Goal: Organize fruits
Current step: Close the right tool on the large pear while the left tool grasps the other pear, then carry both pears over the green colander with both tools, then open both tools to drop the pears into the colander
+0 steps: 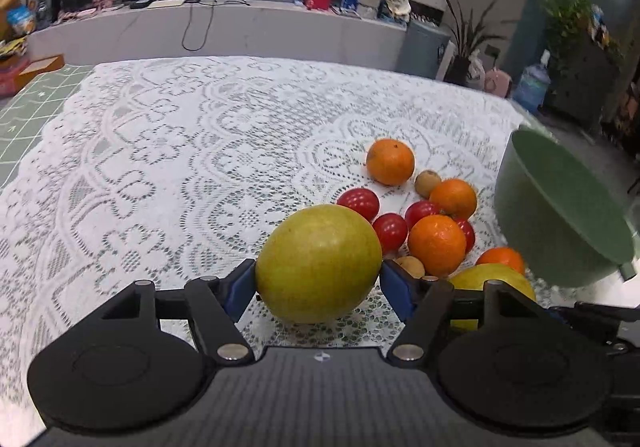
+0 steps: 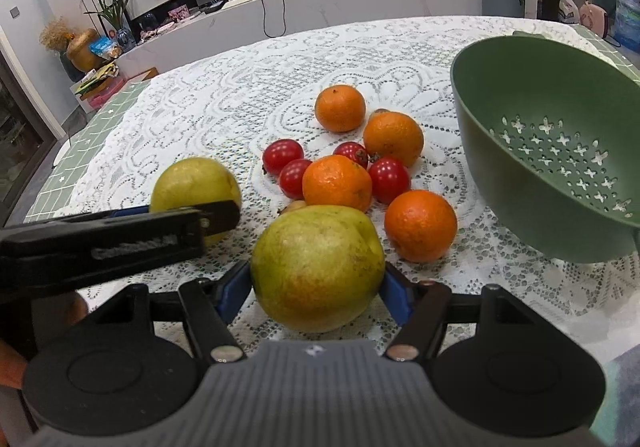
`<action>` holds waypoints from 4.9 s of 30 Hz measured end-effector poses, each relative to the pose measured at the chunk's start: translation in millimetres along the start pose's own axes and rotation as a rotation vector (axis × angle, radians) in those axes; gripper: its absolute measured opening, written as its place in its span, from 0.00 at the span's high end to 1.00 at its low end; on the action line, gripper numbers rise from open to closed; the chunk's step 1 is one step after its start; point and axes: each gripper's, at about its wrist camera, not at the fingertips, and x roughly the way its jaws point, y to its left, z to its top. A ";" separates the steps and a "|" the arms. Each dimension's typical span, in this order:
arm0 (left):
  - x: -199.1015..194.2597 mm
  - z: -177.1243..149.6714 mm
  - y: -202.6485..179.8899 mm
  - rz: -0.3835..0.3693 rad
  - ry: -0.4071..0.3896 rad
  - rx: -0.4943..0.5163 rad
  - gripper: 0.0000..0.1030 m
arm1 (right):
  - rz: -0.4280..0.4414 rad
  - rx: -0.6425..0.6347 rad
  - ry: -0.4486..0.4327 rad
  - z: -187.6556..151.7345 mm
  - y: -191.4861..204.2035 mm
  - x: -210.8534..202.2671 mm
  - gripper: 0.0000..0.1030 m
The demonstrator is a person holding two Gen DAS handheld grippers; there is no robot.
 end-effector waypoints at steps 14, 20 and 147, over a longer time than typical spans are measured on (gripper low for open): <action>-19.1 -17.3 -6.0 0.028 0.057 -0.046 0.26 | 0.026 -0.027 -0.013 -13.4 -6.2 -26.7 0.36; -15.9 -23.1 -1.5 0.019 0.101 -0.069 0.26 | 0.018 -0.039 0.026 -17.3 -6.3 -24.9 0.36; 36.8 81.2 -208.4 -0.162 0.207 0.472 0.22 | -0.193 -0.534 0.266 107.0 -150.6 -61.9 0.17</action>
